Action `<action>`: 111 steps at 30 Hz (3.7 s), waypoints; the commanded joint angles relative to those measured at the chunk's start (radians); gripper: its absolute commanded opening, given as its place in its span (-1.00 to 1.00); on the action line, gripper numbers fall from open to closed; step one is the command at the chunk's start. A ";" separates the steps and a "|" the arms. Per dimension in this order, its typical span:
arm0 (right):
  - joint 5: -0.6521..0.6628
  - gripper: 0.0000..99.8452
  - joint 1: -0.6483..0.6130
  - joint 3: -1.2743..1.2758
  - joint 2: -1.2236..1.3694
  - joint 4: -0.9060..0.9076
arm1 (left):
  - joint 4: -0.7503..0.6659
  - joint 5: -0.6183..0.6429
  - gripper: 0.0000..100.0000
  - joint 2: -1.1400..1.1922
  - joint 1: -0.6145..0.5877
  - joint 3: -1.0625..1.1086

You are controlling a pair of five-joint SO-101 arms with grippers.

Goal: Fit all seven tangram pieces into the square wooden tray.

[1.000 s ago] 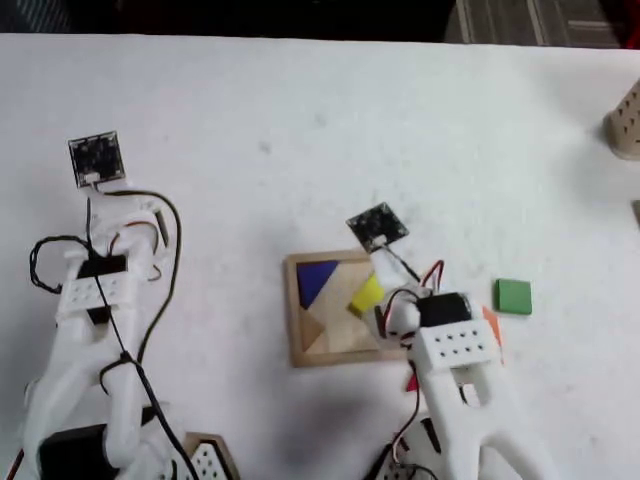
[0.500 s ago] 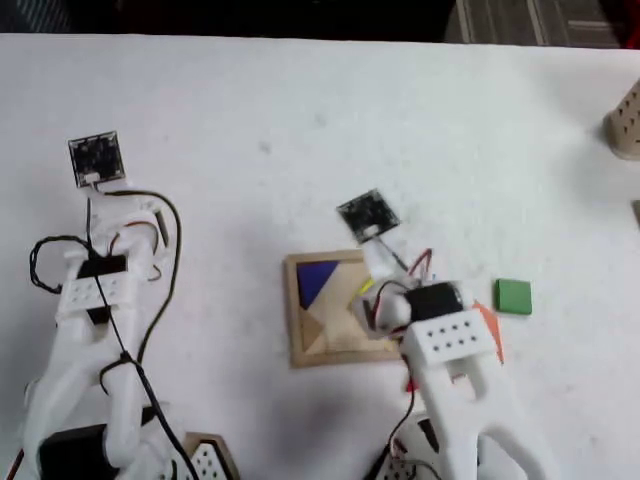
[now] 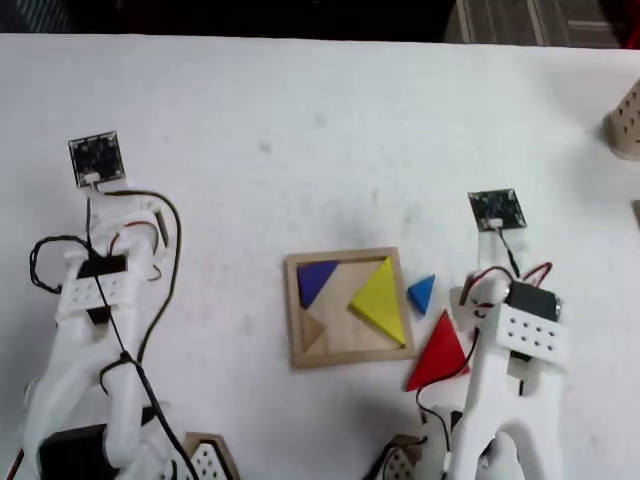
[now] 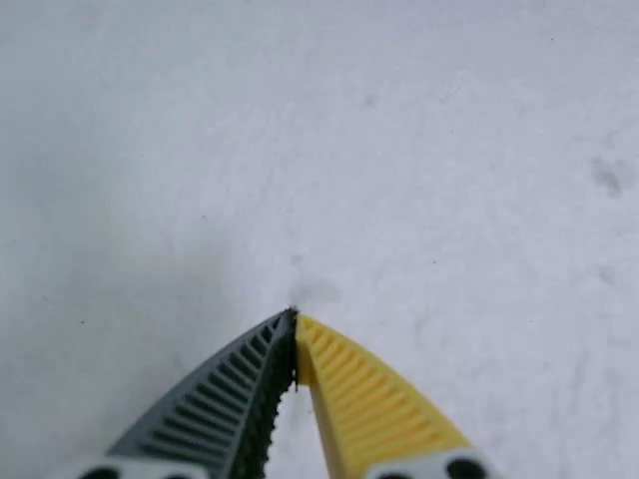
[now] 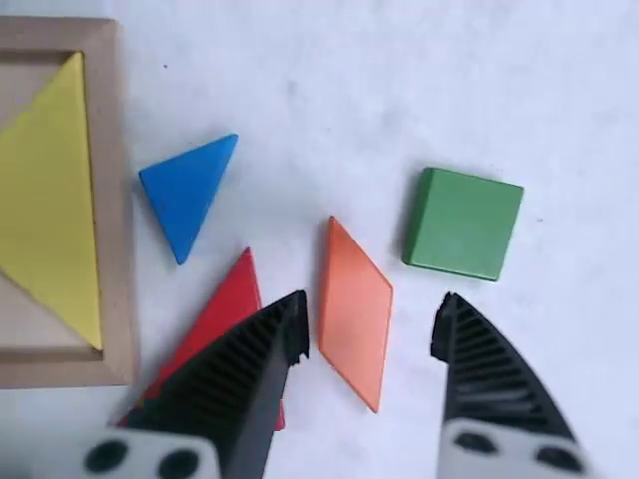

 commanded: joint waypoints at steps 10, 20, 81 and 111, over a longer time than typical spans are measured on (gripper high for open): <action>0.207 -0.44 0.008 0.176 0.002 -0.101 | -0.025 -0.011 -0.95 -0.002 0.013 -0.003; 0.153 -0.35 -0.024 0.256 0.004 -0.183 | -0.026 -0.011 -0.95 -0.002 0.015 0.008; 1.109 -0.80 -0.604 -0.569 0.674 0.177 | -0.026 -0.011 -0.95 -0.002 0.016 0.006; 1.112 -0.80 -0.753 -0.710 0.837 0.185 | -0.061 -0.011 -0.95 -0.002 0.018 0.012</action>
